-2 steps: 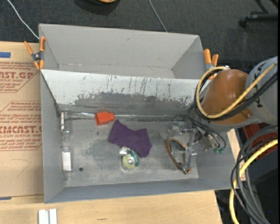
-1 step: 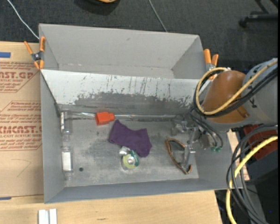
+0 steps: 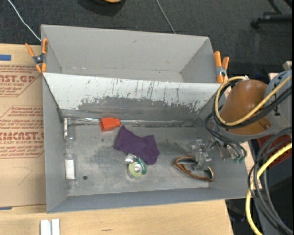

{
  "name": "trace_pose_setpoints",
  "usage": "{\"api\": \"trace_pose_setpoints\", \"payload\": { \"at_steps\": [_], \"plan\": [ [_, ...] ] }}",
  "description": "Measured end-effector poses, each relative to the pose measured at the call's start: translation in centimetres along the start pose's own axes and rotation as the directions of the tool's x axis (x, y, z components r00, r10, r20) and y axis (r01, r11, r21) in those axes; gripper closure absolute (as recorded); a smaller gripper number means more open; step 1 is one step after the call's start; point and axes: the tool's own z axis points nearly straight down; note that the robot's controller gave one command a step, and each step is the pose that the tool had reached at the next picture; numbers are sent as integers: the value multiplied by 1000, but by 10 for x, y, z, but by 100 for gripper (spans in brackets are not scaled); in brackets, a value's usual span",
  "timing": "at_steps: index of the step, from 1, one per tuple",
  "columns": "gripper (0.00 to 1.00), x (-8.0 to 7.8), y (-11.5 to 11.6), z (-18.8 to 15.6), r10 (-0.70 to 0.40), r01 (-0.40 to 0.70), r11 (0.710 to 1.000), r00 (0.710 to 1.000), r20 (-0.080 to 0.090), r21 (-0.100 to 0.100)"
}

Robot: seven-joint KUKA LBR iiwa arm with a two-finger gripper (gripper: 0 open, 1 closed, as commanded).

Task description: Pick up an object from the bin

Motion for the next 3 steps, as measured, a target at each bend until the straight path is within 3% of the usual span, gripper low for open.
{"api": "trace_pose_setpoints", "payload": {
  "at_steps": [1,2,3],
  "plan": [
    [100,0,0,0,0,0,1000,1000,0,0],
    [0,17,1,1,98,-98,995,995,0,-1],
    [100,17,1,1,98,-98,995,995,0,-1]
  ]
}}
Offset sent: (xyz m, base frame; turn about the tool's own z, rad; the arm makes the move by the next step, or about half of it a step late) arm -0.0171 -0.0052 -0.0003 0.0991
